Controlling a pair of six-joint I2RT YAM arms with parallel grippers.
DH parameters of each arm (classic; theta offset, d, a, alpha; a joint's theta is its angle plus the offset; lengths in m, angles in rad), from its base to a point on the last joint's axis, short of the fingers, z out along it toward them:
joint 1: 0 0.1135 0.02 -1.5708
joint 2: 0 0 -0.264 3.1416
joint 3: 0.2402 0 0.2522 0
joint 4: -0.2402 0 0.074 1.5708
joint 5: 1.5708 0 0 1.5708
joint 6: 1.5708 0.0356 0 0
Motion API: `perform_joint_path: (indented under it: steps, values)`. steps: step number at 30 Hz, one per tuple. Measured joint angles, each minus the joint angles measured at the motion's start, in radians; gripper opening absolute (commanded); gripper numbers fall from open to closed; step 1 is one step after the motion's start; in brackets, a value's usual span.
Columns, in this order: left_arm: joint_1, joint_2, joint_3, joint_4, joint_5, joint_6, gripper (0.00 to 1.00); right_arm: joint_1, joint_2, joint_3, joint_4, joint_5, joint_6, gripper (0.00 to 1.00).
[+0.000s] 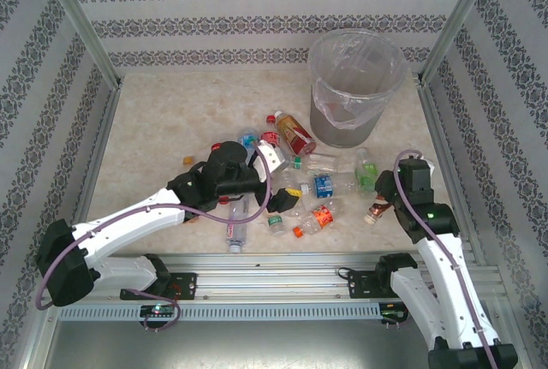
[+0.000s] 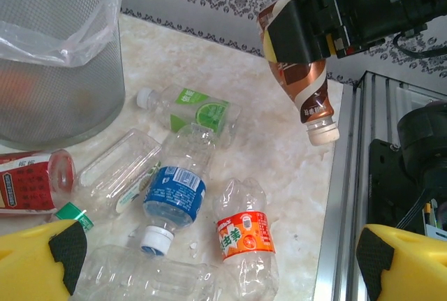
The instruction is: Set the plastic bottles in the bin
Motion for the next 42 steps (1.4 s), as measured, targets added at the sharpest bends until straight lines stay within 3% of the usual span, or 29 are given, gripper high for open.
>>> perform_joint_path:
  steps: [22,42]
  values:
    - [0.002,-0.021,0.0,0.026,-0.019,-0.008,1.0,0.0,-0.003,0.354,-0.043,0.087,-0.176,0.5]
    - [0.015,-0.056,0.0,0.035,-0.067,-0.008,1.0,0.011,0.33,0.676,0.113,-0.034,-0.319,0.49]
